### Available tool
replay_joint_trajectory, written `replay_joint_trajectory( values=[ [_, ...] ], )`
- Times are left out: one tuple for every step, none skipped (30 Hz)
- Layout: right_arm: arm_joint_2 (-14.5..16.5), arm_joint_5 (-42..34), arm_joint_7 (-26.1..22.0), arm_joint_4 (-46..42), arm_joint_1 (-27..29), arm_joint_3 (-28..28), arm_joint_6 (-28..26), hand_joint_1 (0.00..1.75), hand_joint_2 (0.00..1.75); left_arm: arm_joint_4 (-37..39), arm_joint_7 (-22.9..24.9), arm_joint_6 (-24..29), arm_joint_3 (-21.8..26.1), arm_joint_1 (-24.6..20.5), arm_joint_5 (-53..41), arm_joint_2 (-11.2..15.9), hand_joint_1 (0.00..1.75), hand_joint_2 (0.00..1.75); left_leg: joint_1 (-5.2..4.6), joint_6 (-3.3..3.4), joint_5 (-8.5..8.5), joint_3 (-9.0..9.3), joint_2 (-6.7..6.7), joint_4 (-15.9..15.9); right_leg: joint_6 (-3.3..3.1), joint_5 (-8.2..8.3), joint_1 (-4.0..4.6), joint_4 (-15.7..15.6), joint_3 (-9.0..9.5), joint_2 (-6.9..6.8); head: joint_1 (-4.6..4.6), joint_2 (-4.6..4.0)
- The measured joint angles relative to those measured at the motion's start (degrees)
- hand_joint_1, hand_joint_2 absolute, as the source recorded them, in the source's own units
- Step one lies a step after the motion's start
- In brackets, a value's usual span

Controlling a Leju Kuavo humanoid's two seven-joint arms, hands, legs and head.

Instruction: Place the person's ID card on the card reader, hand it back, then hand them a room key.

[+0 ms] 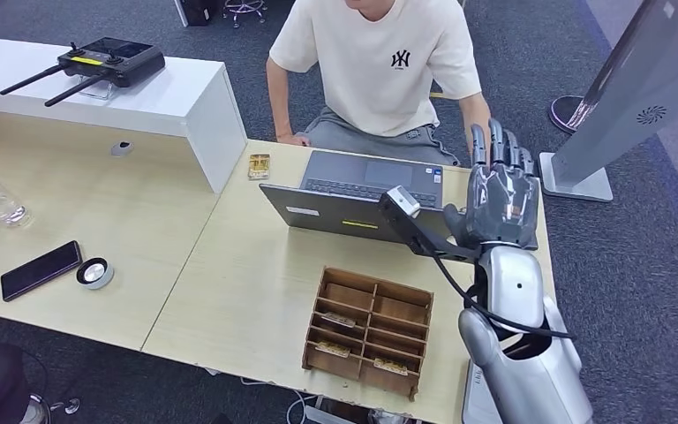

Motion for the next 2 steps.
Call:
replay_joint_trajectory(
  values=[
    [0.00, -0.51, -0.09, -0.11, 0.15, -0.02, -0.32, 0.00, 1.75, -0.02, 0.00, -0.29, 0.00, 0.01, -0.02, -0.01, 0.00, 0.00, 0.00, 0.00, 0.00, 0.00, 0.00, 0.00, 0.00, 0.00, 0.00, 0.00, 0.00, 0.00, 0.00, 0.00],
    [0.00, -0.79, -0.15, -0.17, 0.23, -0.02, -0.49, 0.00, 1.75, -0.03, 0.00, -0.45, 0.00, 0.01, -0.02, -0.01, 0.00, 0.00, 0.00, 0.00, 0.00, 0.00, 0.00, 0.00, 0.00, 0.00, 0.00, 0.00, 0.00, 0.00, 0.00, 0.00]
  ],
)
